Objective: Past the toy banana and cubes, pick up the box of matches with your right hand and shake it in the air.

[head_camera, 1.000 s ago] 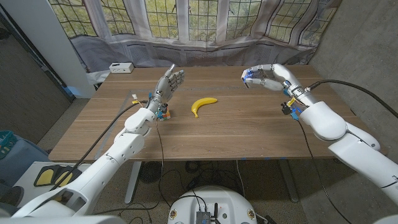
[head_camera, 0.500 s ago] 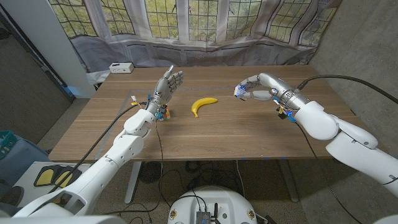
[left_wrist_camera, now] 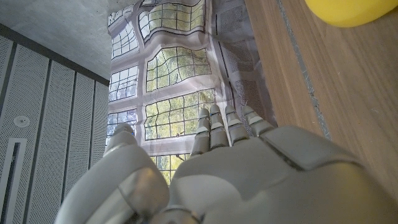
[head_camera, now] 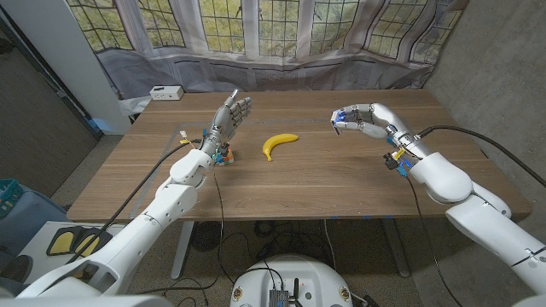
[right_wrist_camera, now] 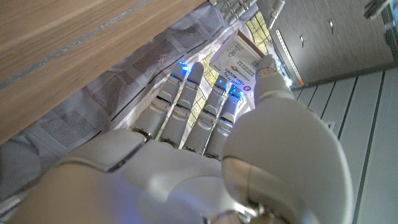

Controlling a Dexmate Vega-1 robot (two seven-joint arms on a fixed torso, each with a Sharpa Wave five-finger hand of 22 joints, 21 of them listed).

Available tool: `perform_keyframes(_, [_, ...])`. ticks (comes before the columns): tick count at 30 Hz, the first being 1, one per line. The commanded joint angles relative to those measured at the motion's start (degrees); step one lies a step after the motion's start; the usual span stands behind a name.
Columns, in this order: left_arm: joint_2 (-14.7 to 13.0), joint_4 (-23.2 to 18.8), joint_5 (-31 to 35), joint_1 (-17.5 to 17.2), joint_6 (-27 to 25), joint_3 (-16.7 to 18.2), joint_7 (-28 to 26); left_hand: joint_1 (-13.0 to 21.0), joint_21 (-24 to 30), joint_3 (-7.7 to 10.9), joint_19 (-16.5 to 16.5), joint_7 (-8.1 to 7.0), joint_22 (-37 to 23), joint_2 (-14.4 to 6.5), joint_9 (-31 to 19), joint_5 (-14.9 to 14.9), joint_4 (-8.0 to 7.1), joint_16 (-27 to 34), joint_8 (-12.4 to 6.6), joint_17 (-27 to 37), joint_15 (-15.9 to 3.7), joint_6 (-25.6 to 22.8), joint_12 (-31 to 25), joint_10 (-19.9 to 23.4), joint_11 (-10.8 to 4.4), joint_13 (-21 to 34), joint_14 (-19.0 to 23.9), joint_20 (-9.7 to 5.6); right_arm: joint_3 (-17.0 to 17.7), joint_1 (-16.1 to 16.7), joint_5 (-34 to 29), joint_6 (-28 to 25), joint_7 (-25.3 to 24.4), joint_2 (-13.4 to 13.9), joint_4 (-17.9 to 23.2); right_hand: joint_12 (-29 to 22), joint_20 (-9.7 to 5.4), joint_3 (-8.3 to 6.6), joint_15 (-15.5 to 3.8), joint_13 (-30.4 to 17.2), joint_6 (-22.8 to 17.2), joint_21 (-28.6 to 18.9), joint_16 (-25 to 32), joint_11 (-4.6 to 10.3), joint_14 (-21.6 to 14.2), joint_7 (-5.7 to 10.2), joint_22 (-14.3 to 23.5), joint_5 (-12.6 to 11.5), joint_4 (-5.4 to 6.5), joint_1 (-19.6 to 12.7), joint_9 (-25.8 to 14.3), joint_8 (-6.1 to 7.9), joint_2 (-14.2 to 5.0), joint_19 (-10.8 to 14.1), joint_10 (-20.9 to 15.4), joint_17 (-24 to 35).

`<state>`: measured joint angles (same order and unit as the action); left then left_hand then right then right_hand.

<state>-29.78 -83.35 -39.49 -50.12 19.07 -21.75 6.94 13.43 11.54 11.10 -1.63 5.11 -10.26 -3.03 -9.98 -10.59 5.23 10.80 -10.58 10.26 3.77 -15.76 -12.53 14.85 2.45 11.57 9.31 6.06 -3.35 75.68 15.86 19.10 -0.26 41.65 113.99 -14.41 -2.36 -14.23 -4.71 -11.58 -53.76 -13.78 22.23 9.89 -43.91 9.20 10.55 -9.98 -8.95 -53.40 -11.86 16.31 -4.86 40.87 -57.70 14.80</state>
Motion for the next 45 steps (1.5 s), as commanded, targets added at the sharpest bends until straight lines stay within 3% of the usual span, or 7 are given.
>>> perform_keyframes(1, [-0.1, 0.3, 0.0, 0.6, -0.4, -0.2, 0.5, -0.5, 0.0, 0.11, 0.2, 0.09, -0.2, 0.0, -0.3, 0.2, 0.51, 0.0, -0.32, 0.1, -0.02, -0.4, 0.0, 0.0, -0.06, 0.2, 0.0, 0.23, 4.1, 4.7, 33.4, 12.8, 6.4, -9.0, -6.0, -0.2, -0.43, -0.17, -3.28, -0.3, -1.3, -0.6, 0.2, -0.29, -0.7, 0.01, 0.2, -0.1, 0.34, -1.8, -0.2, -0.07, -2.71, 1.3, 0.2, 0.1])
perform_keyframes(10, [-0.1, 0.7, 0.2, 1.0, -0.3, -0.4, 1.1, -0.5, -0.1, 0.11, 0.2, 0.09, -0.2, 0.0, -0.3, 0.2, 0.56, 0.0, -0.3, 0.1, -0.09, -0.4, 0.1, -0.1, -0.1, 0.2, 0.0, 0.22, 6.7, 5.0, 52.1, 11.5, 13.5, -14.7, -9.2, 0.0, -0.77, 0.05, -3.85, -0.3, -1.0, -0.7, -0.1, 0.5, -0.6, 0.73, 0.2, -0.1, 0.69, -1.2, -0.2, -0.34, -2.7, 1.5, 0.7, 0.0])
perform_keyframes(14, [0.0, 0.8, 0.1, 1.0, -0.3, -0.4, 1.0, -0.5, 0.0, 0.12, 0.2, 0.06, -0.2, 0.0, -0.3, 0.2, 0.57, 0.0, -0.31, 0.1, -0.03, -0.5, 0.1, 0.0, 0.12, 0.2, -0.1, 0.19, 7.9, 4.6, 55.6, 9.5, 12.9, -16.7, -11.0, 0.0, -0.85, 0.06, -3.93, -0.3, -0.9, -0.7, -0.2, 0.56, -0.5, 0.93, 0.2, -0.2, 0.73, -1.2, -0.2, -0.41, -2.76, 1.4, 0.7, 0.0])
perform_keyframes(19, [0.0, 0.7, 0.2, 0.9, -0.3, -0.2, 0.6, -0.6, 0.0, 0.13, 0.2, 0.06, -0.2, 0.0, -0.3, 0.2, 0.58, 0.0, -0.32, 0.1, -0.03, -0.5, 0.0, 0.0, -0.01, 0.2, -0.1, 0.23, 9.6, 6.4, 47.6, 10.4, 5.1, -15.7, -11.4, 0.1, -0.99, 0.05, -3.97, -0.3, -0.7, -0.6, -0.3, 0.68, -0.4, 0.94, 0.2, -0.2, 0.78, -1.1, -0.2, -0.54, -2.85, 1.2, 0.7, 0.0])
perform_keyframes(24, [0.2, 0.8, 0.1, 1.0, -0.4, -0.3, 0.6, -0.6, 0.0, 0.13, 0.2, 0.07, -0.2, 0.0, -0.3, 0.2, 0.6, 0.0, -0.31, 0.1, -0.05, -0.5, 0.0, 0.0, -0.03, 0.2, -0.1, 0.21, 10.5, 7.2, 44.5, 10.1, 2.8, -14.9, -11.3, 0.1, -1.02, 0.09, -3.86, -0.3, -0.8, -0.6, -0.3, 0.84, -0.3, 0.98, 0.2, -0.2, 0.86, -1.0, -0.2, -0.56, -2.94, 1.2, 0.8, 0.1])
perform_keyframes(33, [0.3, 0.9, 0.1, 0.9, -0.4, -0.5, 0.6, -0.6, 0.0, 0.13, 0.2, 0.06, -0.2, 0.0, -0.3, 0.2, 0.63, 0.0, -0.32, 0.1, -0.02, -0.5, 0.0, 0.0, -0.08, 0.2, -0.1, 0.18, 12.5, 9.5, 32.4, 9.5, -5.7, -12.2, -9.6, 0.1, -0.79, 0.05, -3.67, -0.3, -0.8, -0.5, -0.3, 0.46, -0.2, 0.84, 0.2, -0.3, 0.7, -1.2, -0.2, -0.64, -3.02, 0.9, 0.7, 0.3])
perform_keyframes(45, [0.3, 0.4, 0.2, 0.5, -0.7, -0.6, 0.2, -0.7, 0.0, 0.14, 0.2, 0.07, -0.2, 0.0, -0.3, 0.2, 0.67, 0.0, -0.3, 0.1, 0.02, -0.5, 0.0, 0.1, -0.09, 0.2, -0.1, 0.23, 14.7, 11.8, 24.4, 5.5, -12.4, -10.3, -7.0, 0.2, -0.32, -0.02, -2.91, -0.4, -0.7, -0.4, -0.4, 0.07, 0.1, 0.31, 0.2, -0.4, 0.53, -1.5, -0.2, -0.8, -3.19, 0.6, 0.9, 0.5])
